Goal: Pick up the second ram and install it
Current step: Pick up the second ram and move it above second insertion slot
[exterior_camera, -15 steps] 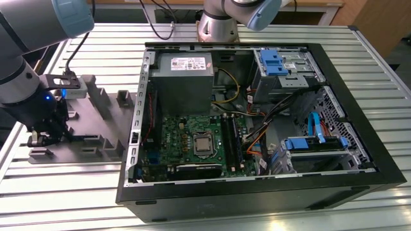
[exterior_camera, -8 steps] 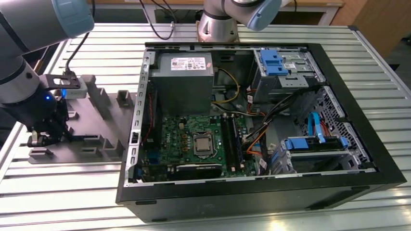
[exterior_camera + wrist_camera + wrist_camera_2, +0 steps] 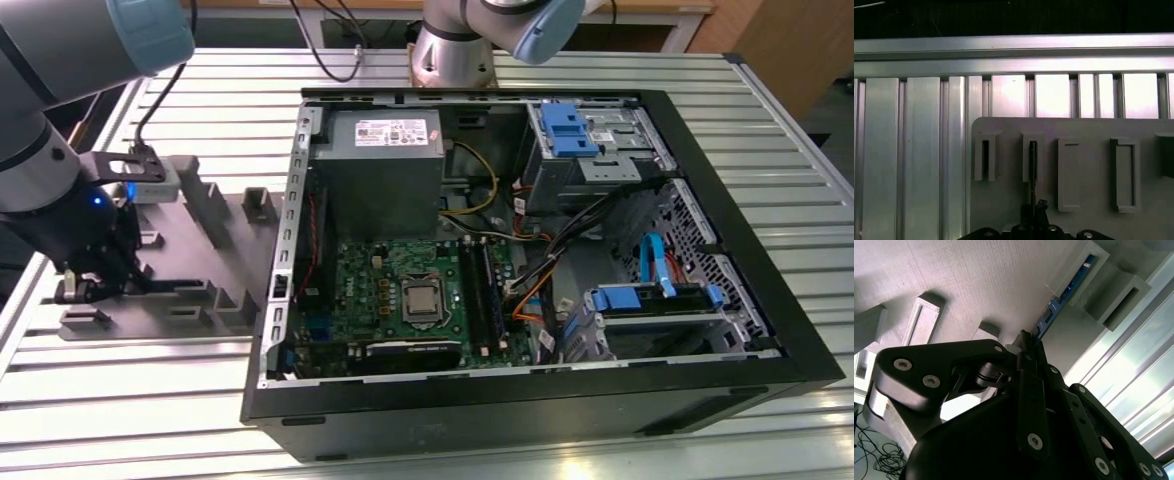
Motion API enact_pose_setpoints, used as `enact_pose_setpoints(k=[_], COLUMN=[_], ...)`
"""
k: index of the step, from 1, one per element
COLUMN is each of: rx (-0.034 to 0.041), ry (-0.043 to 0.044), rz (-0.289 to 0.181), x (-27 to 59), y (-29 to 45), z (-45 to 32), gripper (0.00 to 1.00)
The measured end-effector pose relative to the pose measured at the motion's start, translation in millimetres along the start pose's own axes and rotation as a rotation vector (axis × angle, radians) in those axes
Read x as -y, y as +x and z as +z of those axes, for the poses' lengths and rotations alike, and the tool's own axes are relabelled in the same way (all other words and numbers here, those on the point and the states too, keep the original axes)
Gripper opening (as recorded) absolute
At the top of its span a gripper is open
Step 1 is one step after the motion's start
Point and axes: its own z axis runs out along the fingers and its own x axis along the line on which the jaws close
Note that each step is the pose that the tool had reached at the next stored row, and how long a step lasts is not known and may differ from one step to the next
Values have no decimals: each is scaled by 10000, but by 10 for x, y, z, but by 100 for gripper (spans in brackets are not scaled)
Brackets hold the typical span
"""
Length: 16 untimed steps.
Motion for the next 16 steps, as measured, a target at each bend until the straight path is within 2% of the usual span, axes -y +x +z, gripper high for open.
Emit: enact_pose_setpoints(k=[3, 16], rx=[-1, 8], ry=[0, -1], rz=[0, 0], x=[0, 0], y=[0, 0], z=[-58, -75], gripper=[14, 14])
